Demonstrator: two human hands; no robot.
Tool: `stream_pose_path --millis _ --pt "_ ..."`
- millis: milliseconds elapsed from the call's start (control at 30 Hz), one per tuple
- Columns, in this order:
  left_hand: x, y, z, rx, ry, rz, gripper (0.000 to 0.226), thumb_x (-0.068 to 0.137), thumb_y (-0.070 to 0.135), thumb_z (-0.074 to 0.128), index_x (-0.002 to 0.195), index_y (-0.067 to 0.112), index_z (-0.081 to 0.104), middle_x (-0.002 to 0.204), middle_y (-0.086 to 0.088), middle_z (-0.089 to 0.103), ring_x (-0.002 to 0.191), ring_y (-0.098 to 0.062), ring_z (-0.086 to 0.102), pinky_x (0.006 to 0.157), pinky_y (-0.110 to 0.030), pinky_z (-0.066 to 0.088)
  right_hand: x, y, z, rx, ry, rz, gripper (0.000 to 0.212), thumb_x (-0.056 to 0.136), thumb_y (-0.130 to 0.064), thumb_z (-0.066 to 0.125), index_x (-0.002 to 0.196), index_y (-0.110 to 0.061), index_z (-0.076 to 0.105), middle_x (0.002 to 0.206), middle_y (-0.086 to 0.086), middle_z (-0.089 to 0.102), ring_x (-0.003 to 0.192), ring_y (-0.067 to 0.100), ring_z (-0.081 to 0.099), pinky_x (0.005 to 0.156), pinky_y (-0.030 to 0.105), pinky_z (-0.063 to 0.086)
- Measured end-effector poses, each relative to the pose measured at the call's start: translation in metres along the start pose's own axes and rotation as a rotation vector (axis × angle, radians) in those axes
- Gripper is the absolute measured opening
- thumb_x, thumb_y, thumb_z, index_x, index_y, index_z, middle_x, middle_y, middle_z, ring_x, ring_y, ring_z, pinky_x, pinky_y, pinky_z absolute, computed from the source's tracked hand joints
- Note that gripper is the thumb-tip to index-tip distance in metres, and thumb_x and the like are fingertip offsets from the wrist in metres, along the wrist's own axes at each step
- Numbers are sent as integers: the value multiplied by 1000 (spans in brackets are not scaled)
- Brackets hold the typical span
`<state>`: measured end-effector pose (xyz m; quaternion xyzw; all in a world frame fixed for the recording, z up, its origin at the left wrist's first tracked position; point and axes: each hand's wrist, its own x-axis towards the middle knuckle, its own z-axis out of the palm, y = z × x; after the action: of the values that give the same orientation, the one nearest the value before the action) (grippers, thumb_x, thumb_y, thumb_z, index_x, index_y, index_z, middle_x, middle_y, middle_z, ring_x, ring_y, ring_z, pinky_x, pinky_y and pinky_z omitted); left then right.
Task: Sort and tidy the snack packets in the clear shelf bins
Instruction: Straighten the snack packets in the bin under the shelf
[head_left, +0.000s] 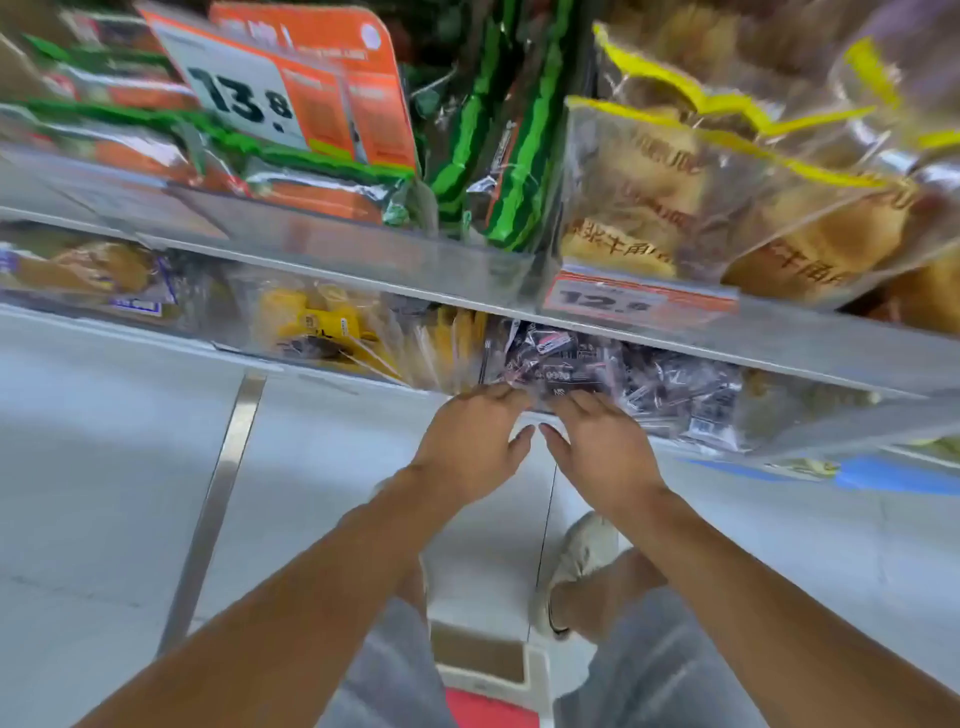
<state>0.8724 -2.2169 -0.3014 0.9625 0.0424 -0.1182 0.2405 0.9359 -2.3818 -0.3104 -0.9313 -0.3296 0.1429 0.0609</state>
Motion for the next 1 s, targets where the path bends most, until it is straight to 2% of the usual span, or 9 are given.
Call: stream_pose_path --millis 167,333,467,567,633,700,800,900,1000 --pt "31 -22 64 171 347 288 23 76 14 68 98 12 73 91 -1 69 82 -23 67 70 -29 51 7 11 66 -75 426 -217 13 81 -1 71 88 -11 66 82 4 60 75 25 56 67 33 46" --pt "33 -39 96 214 541 425 26 81 7 63 106 8 72 89 -1 70 78 -23 65 78 -31 48 8 27 100 -100 593 -306 21 87 8 57 98 -4 70 88 6 62 78 29 57 73 41 50" --pt "34 -45 107 169 651 460 34 78 -3 74 111 8 73 93 -2 72 84 -24 66 77 -34 52 14 25 110 -28 773 -271 30 73 16 70 96 -3 74 86 7 67 78 27 54 74 33 44" --pt "30 -54 99 136 636 439 42 66 -9 84 99 14 73 86 1 70 81 -24 67 60 -38 57 12 17 107 -26 777 -196 41 60 16 81 93 -9 76 79 4 68 72 27 56 69 30 38" --pt "23 -57 92 129 591 436 32 72 -6 78 97 13 72 88 -1 68 84 -26 66 63 -40 58 10 12 102 -64 711 -131 38 59 11 84 87 -14 76 75 2 67 70 27 58 63 32 41" --pt "4 -57 87 117 609 427 11 86 11 64 96 12 69 91 -2 66 88 -28 64 67 -43 57 4 -3 91 -89 713 -113 23 68 0 83 81 -16 72 76 1 66 72 28 59 59 33 47" --pt "-31 -77 80 119 706 306 16 85 28 60 91 17 70 89 1 70 84 -26 67 62 -40 57 -4 -43 75 -54 791 -300 5 84 -15 71 89 -14 70 88 3 67 80 31 61 66 36 52" --pt "-60 -112 55 129 716 93 19 89 30 63 107 28 71 104 5 71 97 -23 66 75 -40 56 4 -93 73 -50 681 -517 16 81 -19 72 97 -20 71 91 -2 68 84 27 64 66 33 53" --pt "-63 -146 33 191 686 -99 32 92 32 62 124 30 65 122 6 64 114 -20 59 88 -38 52 25 -128 91 -149 488 -519 41 75 -20 79 114 -23 66 110 -5 66 102 22 63 79 33 56"
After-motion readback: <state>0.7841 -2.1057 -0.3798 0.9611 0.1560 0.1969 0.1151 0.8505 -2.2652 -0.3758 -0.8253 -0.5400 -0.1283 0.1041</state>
